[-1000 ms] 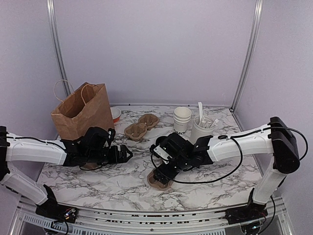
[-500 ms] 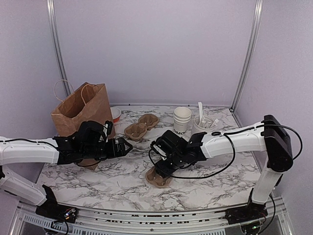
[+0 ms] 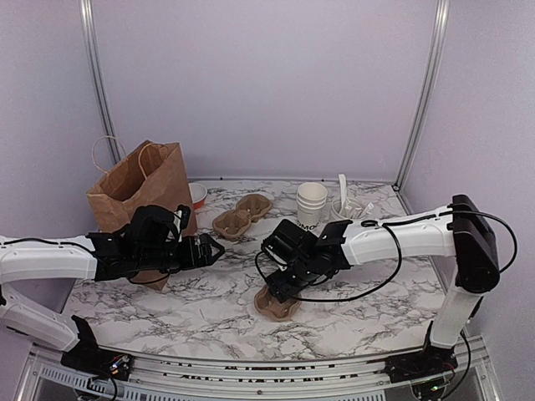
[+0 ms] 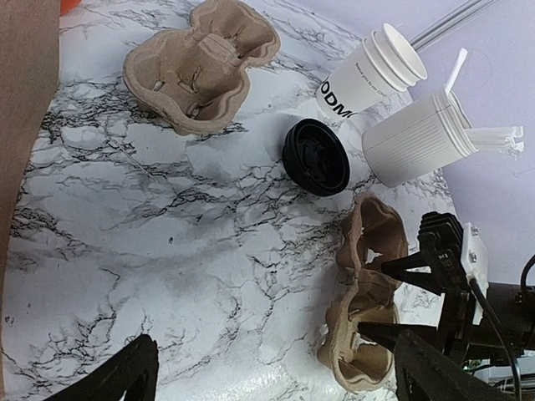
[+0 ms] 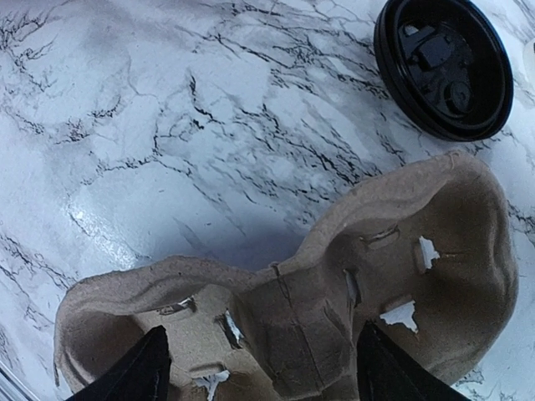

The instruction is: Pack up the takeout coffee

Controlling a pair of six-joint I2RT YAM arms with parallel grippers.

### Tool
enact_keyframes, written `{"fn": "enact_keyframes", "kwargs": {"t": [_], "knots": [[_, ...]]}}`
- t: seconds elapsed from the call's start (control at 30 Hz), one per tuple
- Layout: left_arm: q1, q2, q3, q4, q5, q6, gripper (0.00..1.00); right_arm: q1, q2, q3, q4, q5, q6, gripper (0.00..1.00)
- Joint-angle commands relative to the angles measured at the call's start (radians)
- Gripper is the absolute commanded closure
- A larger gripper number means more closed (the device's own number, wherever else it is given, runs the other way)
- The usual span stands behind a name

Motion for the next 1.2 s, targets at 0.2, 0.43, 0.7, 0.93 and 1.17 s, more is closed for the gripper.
{"fn": "enact_keyframes", "kwargs": {"t": [0.2,0.43,0.7,0.93,1.17], "knots": [[-0.004,-0.004,0.037,-0.021,-0.004,0.015,0.01,-0.033,-0.006,0.008,-0.042,-0.035,-0.105,0.14],[-0.004,-0.014,0.076,-0.033,-0.005,0.02,0.01,-0.075,0.046,-0.007,-0.011,-0.151,-0.195,0.14],[-0.004,-0.036,0.071,-0.044,-0.013,0.016,0.01,-0.087,0.073,-0.004,-0.019,-0.158,-0.127,0.25],[-0.003,-0.038,0.082,-0.046,-0.01,0.018,0.01,-0.086,0.026,-0.06,-0.051,-0.106,0.018,0.4],[-0.003,-0.024,0.097,-0.045,0.0,0.023,0.01,-0.063,-0.119,-0.182,-0.08,-0.041,0.2,0.46]]}}
